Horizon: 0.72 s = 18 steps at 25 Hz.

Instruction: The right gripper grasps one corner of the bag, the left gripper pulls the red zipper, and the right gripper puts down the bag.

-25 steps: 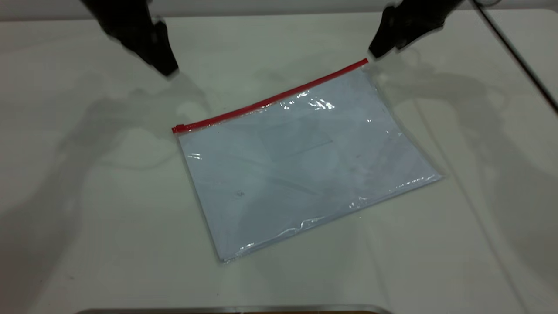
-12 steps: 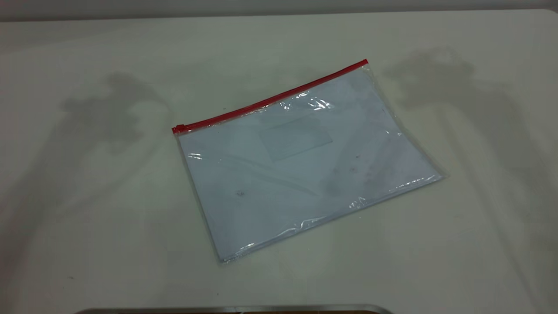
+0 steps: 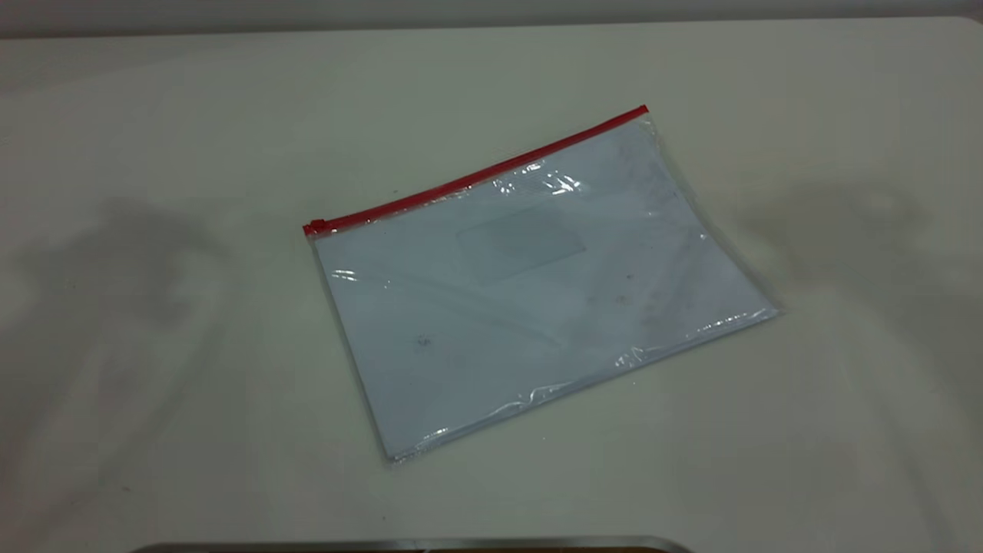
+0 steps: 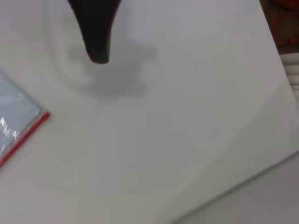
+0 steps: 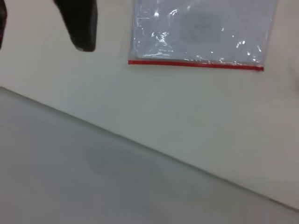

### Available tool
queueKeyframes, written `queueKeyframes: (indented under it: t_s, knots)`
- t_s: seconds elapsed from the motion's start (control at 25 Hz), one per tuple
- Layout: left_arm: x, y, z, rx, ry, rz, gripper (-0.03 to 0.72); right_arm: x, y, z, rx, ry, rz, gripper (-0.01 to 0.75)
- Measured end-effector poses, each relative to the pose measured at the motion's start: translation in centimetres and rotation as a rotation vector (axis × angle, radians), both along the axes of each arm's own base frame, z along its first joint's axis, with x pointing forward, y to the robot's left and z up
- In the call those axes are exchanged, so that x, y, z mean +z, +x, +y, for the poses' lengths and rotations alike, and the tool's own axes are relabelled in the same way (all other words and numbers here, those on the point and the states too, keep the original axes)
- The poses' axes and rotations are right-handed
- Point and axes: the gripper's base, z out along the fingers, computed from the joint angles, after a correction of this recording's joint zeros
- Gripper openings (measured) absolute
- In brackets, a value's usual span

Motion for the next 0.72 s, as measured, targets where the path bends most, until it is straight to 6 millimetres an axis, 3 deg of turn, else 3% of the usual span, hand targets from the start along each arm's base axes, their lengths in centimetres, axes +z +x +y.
queueKeyframes:
  t_s: [0.2, 0.36, 0.48, 0.72]
  knots:
    - [2.4, -5.2, 0.8, 0.074, -0.067, -0.083, 0.582, 0.4, -6.4, -0.6, -0.002, 0.007, -0.011, 0.354]
    - [2.5, -9.8, 1.6, 0.142, -0.130, -0.114, 0.582, -1.8, -11.4, -1.1, 0.002, 0.011, 0.029, 0.311]
    - [1.1, -13.1, 2.1, 0.176, -0.154, -0.103, 0.582, -4.1, -15.1, -1.1, 0.023, 0.046, 0.064, 0.281]
    - [-4.3, -19.2, 3.1, 0.189, -0.146, -0.049, 0.582, -9.2, -21.9, -1.3, 0.070, 0.074, 0.076, 0.233]
